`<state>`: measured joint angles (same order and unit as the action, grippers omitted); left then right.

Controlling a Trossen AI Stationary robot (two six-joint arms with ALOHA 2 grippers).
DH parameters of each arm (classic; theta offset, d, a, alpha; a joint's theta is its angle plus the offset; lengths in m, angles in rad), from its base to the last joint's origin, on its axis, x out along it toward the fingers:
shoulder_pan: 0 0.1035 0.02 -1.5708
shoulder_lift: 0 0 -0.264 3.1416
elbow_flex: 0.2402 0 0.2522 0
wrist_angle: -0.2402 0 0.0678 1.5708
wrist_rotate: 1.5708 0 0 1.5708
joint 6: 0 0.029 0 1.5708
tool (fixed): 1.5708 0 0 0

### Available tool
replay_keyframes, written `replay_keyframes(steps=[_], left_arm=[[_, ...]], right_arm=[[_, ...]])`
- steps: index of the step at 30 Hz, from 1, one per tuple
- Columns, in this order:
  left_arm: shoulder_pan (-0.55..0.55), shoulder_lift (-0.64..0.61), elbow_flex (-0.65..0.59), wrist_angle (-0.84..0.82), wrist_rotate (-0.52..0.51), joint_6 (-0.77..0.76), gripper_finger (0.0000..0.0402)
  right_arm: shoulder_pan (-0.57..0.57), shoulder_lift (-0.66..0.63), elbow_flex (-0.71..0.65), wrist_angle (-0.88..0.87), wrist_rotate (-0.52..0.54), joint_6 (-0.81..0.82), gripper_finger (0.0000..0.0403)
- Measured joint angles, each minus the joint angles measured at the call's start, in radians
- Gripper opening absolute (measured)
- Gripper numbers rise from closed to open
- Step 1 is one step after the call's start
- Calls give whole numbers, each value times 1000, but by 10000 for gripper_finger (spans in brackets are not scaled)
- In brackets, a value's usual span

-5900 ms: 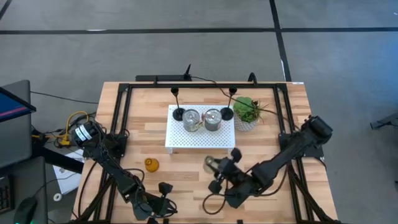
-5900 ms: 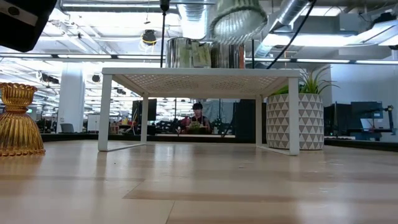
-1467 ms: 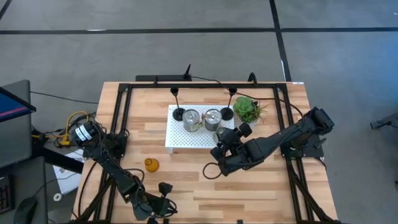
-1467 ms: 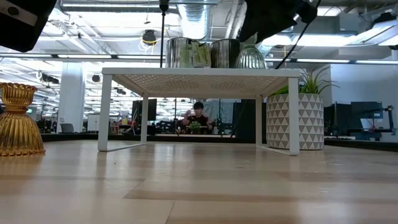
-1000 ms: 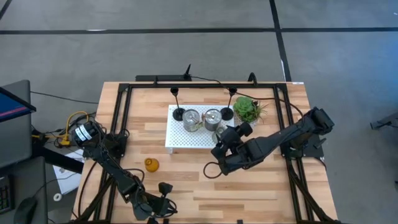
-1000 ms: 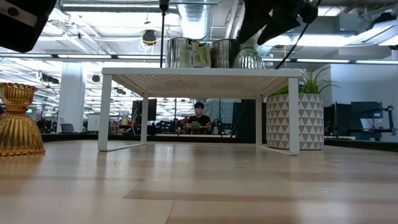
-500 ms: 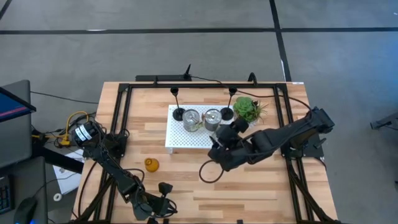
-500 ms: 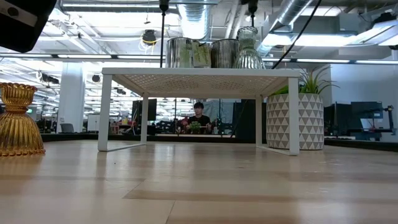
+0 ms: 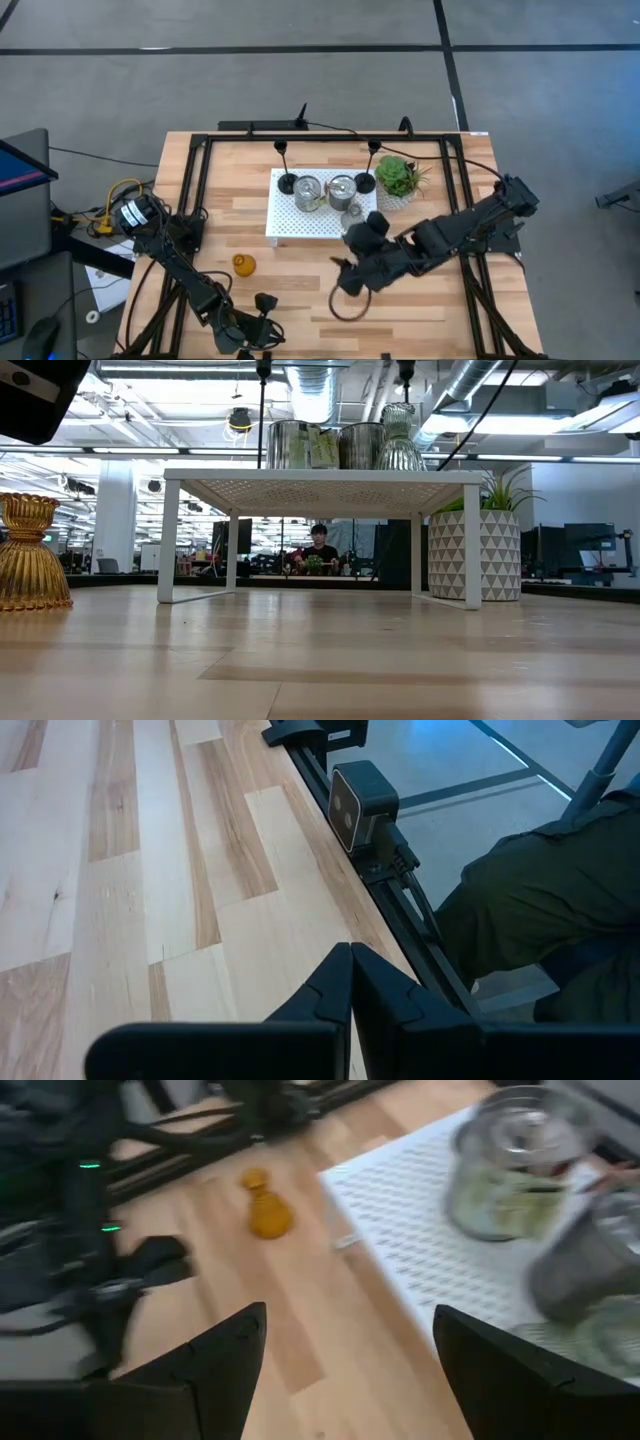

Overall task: Pick & Place candle stick holders
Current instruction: Put the yellow candle holder on the shelf

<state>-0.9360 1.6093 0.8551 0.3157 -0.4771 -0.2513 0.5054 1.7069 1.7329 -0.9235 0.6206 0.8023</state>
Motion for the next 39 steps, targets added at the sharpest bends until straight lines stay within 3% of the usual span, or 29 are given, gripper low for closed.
replay_keyframes(steps=[8, 16, 20, 22, 30, 39], left_arm=[[-6, -23, 0, -1, 2, 11, 6], [-25, -164, 0, -2, -1, 11, 6], [-86, -271, 0, -100, 9, 8, 6], [-135, -330, 0, -186, -35, -11, 4], [-301, -492, 0, -563, -314, -344, 4], [-314, -436, 0, -777, -276, -625, 4]], right_arm=[[107, 0, 0, 39, 4, -16, 276], [156, 46, 2, 72, 9, -3, 276], [179, 103, -2, 80, 3, 0, 276], [183, 133, 0, 81, 3, -1, 276], [185, 257, -1, 68, -22, 0, 276], [155, 311, -1, 72, -40, 9, 276]])
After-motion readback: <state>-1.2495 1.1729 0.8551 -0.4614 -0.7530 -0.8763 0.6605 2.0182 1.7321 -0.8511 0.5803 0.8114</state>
